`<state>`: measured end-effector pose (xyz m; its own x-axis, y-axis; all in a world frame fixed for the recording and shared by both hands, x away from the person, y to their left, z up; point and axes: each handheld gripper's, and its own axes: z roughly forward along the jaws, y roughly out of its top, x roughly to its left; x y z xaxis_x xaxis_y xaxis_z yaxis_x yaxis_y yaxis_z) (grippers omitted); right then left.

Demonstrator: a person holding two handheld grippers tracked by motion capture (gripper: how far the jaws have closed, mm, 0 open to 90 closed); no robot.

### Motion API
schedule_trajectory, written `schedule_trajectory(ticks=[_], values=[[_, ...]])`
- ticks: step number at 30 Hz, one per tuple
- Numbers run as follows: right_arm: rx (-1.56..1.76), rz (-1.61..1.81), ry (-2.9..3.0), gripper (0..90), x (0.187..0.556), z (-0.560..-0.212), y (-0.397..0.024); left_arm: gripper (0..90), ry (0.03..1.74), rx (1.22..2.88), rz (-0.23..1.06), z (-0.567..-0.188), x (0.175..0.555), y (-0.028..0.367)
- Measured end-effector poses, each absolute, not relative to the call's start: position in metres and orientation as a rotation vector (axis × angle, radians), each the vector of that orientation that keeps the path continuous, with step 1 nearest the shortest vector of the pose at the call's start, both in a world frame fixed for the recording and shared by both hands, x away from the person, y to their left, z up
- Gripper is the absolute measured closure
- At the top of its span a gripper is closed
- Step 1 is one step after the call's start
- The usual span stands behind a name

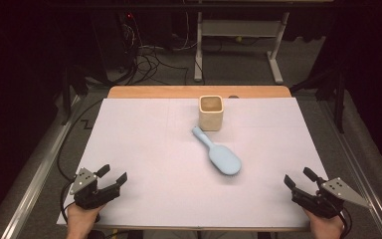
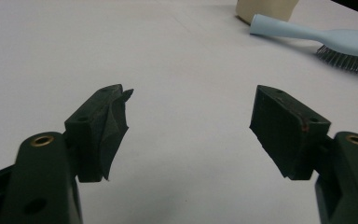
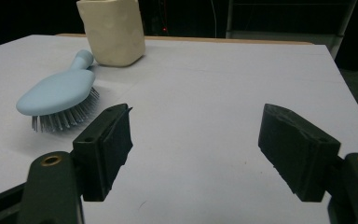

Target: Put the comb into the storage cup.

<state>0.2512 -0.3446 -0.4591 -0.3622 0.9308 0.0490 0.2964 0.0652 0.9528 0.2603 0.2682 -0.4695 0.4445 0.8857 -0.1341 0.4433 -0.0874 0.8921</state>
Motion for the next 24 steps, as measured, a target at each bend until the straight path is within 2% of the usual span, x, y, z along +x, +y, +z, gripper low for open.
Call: schedule_trajectory(ticks=[24], values=[[1.25, 1.334, 1.718, 26.5, 0.2528, -0.4593, -0.3477, 28.1, 1.155, 1.716, 0.545, -0.47, 0.2608, 0.2677]])
